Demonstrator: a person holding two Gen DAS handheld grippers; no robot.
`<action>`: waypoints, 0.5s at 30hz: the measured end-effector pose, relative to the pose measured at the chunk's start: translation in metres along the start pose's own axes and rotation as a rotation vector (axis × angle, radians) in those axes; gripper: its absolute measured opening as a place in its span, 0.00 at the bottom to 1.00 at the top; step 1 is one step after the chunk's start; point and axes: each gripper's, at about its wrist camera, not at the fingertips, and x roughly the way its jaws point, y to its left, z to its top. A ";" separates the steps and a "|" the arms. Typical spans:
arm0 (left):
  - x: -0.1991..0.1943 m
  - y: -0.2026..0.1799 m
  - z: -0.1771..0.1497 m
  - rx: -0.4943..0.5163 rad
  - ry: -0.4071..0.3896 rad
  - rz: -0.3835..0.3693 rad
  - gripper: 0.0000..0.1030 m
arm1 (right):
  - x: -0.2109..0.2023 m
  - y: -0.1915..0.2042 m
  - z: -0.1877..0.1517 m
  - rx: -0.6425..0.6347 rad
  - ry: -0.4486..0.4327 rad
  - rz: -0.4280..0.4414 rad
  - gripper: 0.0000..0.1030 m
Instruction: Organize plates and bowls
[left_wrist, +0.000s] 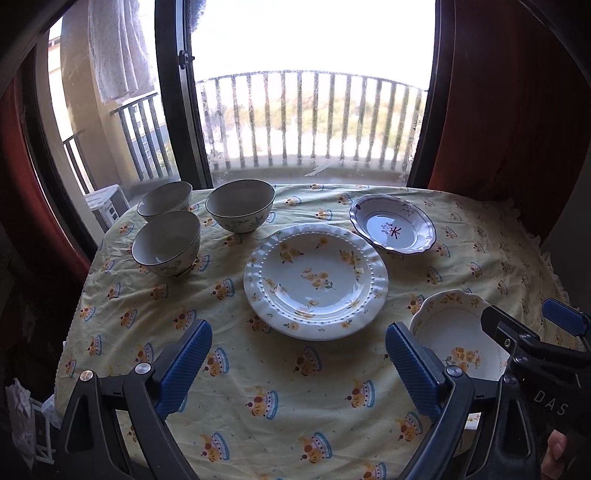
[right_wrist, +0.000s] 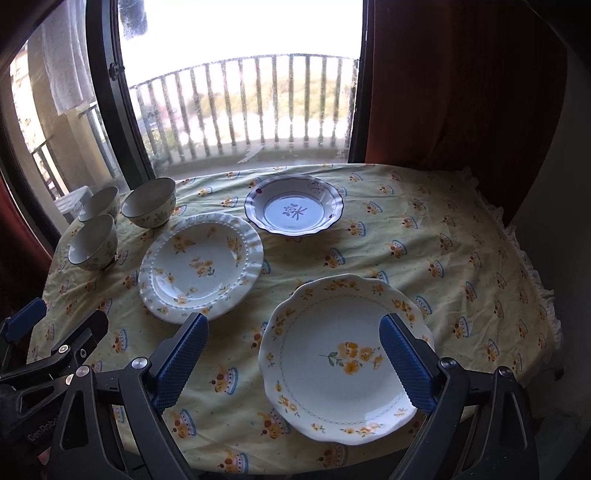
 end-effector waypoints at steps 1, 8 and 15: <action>0.002 -0.008 0.001 -0.003 0.004 0.000 0.91 | 0.003 -0.008 0.003 -0.012 0.006 0.002 0.92; 0.020 -0.055 0.004 -0.047 0.034 0.021 0.90 | 0.027 -0.055 0.019 -0.051 0.036 0.030 0.88; 0.045 -0.092 -0.001 -0.082 0.084 0.031 0.90 | 0.053 -0.093 0.022 -0.082 0.082 0.039 0.88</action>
